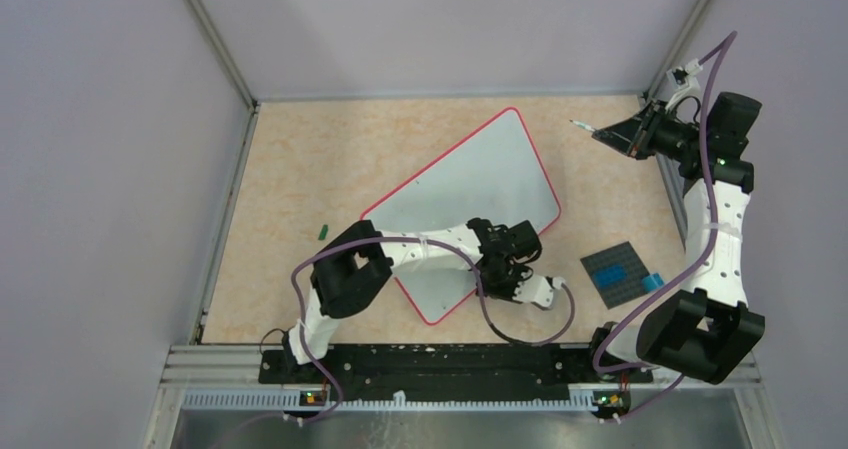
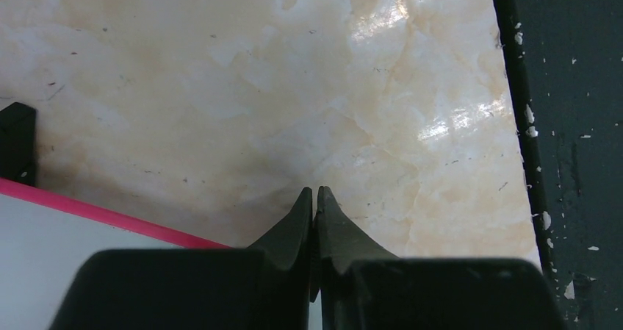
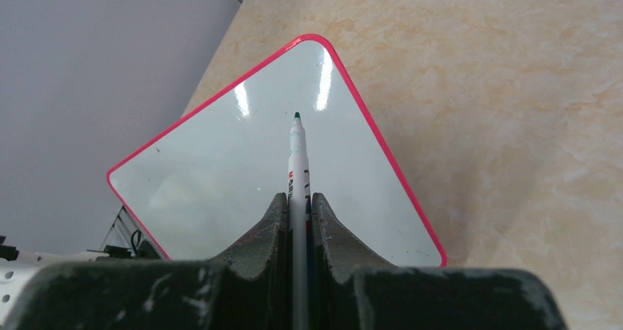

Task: Write a sentence on the whiteboard
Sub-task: Adjust the whiteboard stand at the center of the board, then write a sentence on the whiteboard.

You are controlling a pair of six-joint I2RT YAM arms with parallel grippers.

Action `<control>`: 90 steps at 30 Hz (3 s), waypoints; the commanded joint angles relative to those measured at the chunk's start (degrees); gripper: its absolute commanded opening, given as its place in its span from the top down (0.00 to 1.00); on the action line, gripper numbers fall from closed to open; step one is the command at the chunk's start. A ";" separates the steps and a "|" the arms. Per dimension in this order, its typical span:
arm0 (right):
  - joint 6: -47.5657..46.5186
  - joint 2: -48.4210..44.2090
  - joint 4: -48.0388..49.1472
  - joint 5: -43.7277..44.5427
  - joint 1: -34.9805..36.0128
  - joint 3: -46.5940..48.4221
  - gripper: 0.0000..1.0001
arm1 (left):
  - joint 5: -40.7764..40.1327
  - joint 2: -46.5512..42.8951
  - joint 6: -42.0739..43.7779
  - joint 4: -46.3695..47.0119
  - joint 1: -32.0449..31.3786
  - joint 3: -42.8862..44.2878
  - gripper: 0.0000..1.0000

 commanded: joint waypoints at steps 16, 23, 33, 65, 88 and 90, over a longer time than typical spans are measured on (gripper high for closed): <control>-6.33 -0.99 -3.05 -3.60 2.22 3.15 1.00 | 3.16 -13.24 -5.75 -4.86 1.25 1.41 0.35; -3.20 -1.36 3.43 -7.91 3.33 4.25 1.00 | 8.16 -22.44 -13.09 -0.28 5.79 2.65 0.01; -11.87 5.07 -9.07 -1.61 9.74 18.18 1.00 | 13.88 -35.92 -32.70 8.06 30.07 2.18 0.01; -41.98 12.05 -26.53 15.34 53.85 26.15 1.00 | 46.58 -38.78 -29.83 -2.63 65.53 -11.37 0.42; -45.00 8.88 -30.00 15.14 57.20 21.74 1.00 | 46.09 -22.70 -21.87 -10.46 54.00 1.10 1.00; -44.71 9.03 -29.88 15.24 57.88 21.71 1.00 | 45.93 -21.86 -21.93 -10.42 53.32 1.85 1.00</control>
